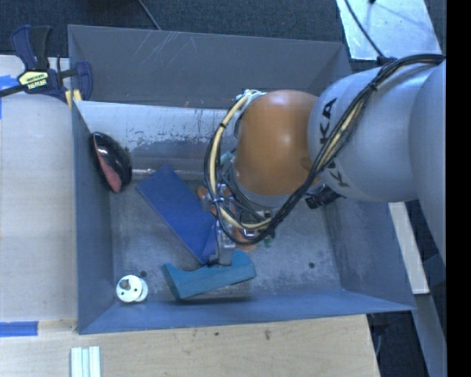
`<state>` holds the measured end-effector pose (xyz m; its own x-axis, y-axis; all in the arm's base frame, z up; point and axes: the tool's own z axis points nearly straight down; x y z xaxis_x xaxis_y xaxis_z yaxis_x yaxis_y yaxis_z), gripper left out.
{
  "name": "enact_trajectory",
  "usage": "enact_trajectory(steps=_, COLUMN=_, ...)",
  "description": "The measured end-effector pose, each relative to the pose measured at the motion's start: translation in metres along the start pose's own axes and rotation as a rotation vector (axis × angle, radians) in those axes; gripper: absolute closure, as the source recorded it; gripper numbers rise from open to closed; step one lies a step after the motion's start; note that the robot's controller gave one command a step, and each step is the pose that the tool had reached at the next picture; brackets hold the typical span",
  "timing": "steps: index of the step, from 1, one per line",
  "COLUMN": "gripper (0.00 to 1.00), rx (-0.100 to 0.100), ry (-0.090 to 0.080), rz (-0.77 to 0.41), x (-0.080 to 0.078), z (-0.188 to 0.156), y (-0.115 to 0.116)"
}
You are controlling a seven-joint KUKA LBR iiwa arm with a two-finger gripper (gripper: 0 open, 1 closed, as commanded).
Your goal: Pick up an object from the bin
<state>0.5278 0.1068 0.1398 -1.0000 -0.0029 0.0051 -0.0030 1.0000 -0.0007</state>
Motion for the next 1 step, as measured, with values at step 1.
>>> enact_trajectory(steps=1, gripper=0.00, rx=-0.001, ry=-0.007, rz=0.003, x=-0.0015, z=-0.0046, y=-0.0002)
